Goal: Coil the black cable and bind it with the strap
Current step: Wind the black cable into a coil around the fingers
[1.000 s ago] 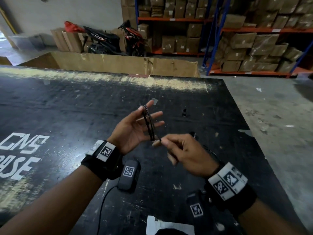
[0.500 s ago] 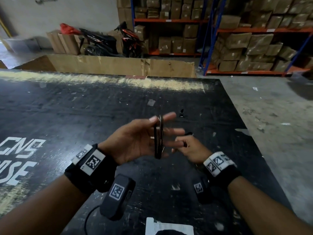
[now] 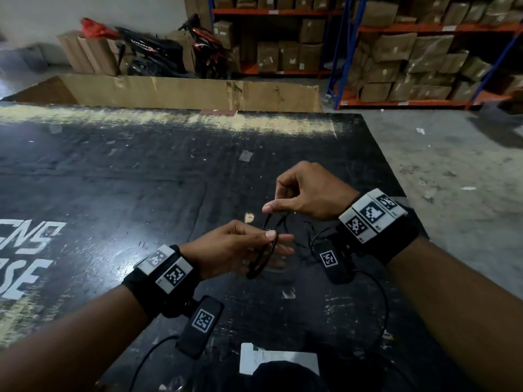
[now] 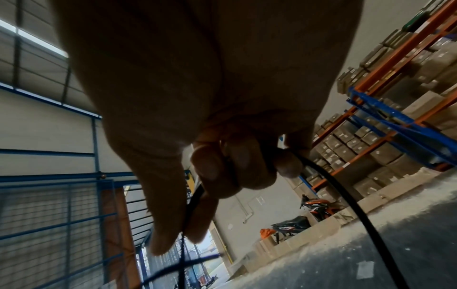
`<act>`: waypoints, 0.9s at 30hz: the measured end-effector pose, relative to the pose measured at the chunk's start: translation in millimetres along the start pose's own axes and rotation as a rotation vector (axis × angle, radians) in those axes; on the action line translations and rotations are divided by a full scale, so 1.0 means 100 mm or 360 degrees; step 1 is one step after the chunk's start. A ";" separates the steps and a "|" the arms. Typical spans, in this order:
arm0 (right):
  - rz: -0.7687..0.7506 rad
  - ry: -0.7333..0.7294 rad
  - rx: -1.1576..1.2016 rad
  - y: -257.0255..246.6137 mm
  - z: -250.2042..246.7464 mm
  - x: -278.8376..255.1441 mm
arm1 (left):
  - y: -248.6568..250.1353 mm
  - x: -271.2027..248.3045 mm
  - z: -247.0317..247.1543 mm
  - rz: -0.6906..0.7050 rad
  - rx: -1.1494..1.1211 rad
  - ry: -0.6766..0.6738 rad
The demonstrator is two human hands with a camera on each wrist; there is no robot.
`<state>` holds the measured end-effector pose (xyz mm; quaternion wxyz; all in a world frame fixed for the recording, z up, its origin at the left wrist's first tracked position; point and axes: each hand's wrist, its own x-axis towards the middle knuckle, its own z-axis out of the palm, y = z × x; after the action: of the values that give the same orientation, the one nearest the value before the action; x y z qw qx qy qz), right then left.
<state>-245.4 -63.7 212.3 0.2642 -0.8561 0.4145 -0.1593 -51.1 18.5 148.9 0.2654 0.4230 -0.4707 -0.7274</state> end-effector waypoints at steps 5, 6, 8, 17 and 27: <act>-0.0096 0.0224 0.0129 -0.11 0.00 -0.21 | 0.02 -0.02 -0.16 0.0058 -0.0037 0.0248; -0.0106 0.0233 0.0187 -0.11 0.00 -0.27 | 0.01 -0.04 -0.21 0.0084 -0.0080 0.0292; -0.0120 0.0190 0.0273 -0.10 0.06 -0.38 | 0.03 -0.08 -0.30 0.0154 -0.0202 0.0315; -0.0022 0.0031 0.0937 0.21 0.72 -0.64 | 0.30 -0.13 -0.42 0.0434 -0.0451 0.0263; 0.0226 -0.0250 0.1108 0.52 1.24 -0.42 | 0.56 -0.09 -0.21 0.0624 -0.0712 -0.0139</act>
<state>-242.8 -17.7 79.0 0.5814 -0.6935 0.3722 -0.2061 -28.7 -7.1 198.7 0.4669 0.2232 -0.3824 -0.7655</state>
